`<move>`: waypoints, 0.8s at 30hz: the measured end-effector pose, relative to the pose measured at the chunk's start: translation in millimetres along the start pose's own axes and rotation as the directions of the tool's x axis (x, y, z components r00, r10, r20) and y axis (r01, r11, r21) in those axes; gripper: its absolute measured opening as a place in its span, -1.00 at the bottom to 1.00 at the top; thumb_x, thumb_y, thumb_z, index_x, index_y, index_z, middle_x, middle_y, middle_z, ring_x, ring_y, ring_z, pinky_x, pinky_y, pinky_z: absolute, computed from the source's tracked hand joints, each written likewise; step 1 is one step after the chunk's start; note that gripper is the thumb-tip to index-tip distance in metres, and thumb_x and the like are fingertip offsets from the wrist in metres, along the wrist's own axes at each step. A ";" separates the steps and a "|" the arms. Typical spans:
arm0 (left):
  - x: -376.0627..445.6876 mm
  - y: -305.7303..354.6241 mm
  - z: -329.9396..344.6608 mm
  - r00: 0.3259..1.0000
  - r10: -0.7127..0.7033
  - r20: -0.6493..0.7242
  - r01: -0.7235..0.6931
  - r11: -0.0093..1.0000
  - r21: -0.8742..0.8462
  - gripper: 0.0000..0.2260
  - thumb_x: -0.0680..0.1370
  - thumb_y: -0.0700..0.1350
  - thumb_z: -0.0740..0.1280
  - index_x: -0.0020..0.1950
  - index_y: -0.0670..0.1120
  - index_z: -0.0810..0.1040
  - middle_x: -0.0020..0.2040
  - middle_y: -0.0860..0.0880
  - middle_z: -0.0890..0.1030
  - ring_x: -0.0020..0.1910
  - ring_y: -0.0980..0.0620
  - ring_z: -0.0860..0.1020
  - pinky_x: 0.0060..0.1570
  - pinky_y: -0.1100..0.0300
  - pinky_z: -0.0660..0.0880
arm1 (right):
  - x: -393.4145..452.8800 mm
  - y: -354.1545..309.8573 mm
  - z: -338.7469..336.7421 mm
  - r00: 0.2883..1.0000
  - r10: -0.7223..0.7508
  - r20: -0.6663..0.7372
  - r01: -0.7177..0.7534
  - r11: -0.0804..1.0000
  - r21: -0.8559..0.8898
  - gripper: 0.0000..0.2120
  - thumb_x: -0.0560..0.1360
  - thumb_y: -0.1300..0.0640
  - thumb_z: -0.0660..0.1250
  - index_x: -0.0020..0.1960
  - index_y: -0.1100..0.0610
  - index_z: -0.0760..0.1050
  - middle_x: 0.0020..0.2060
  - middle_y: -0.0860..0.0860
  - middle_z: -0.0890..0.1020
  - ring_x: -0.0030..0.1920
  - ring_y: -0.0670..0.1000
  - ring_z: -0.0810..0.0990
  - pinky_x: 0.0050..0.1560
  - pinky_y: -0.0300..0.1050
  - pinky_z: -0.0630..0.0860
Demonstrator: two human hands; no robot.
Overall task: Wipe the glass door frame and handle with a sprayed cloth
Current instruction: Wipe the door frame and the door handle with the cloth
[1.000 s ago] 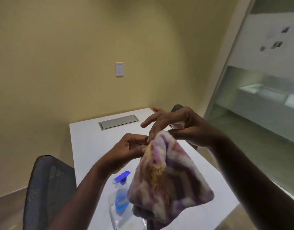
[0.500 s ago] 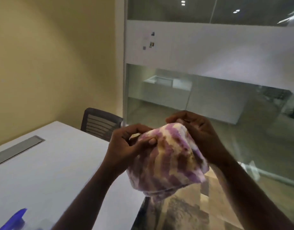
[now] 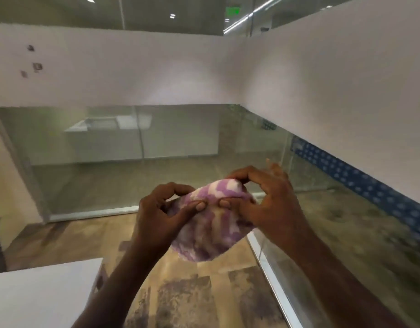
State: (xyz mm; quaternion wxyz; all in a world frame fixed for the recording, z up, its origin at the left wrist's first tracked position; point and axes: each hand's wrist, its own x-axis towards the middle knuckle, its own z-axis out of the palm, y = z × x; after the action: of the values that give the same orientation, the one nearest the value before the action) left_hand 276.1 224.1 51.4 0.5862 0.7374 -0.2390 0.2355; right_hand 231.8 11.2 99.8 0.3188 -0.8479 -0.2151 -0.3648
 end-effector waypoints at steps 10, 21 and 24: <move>37.3 33.1 229.1 0.782 0.397 0.481 -0.247 0.905 -0.346 -0.63 0.34 0.24 0.51 0.07 0.13 0.66 0.04 0.13 0.66 0.10 0.11 0.61 0.08 0.35 0.45 | -86.4 87.6 -164.9 0.930 0.294 -0.223 -0.363 0.839 -0.406 -0.76 0.40 -0.09 0.53 0.03 -0.09 0.61 -0.10 -0.18 0.70 -0.02 -0.11 0.65 0.52 0.23 0.14; 13.1 101.3 434.7 0.400 0.804 0.440 -0.129 0.525 -0.841 -0.74 0.45 0.13 0.51 -0.05 -0.03 0.66 -0.01 0.09 0.67 0.04 0.06 0.64 0.07 0.04 0.54 | -180.0 76.3 -241.8 0.701 0.385 -0.600 -0.711 0.310 -0.631 -0.64 0.43 -0.11 0.48 0.19 -0.12 0.49 -0.02 -0.20 0.67 0.11 -0.12 0.60 0.60 0.15 -0.01; -13.0 117.1 469.3 0.329 0.845 0.421 -0.039 0.457 -0.888 -0.81 0.48 0.05 0.49 -0.05 -0.05 0.67 -0.03 0.10 0.68 0.02 0.10 0.65 0.06 0.09 0.55 | -202.1 68.0 -245.5 0.601 0.333 -0.727 -0.790 0.111 -0.602 -0.64 0.45 -0.10 0.46 0.21 -0.13 0.48 0.06 -0.20 0.65 0.17 -0.15 0.57 0.58 0.13 0.03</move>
State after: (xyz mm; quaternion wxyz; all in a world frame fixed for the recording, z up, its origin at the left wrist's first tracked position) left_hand 224.0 -256.7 36.6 0.5271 0.3134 -0.7825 -0.1076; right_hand 24.6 -234.6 51.2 -0.0398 -0.7844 0.4438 -0.4314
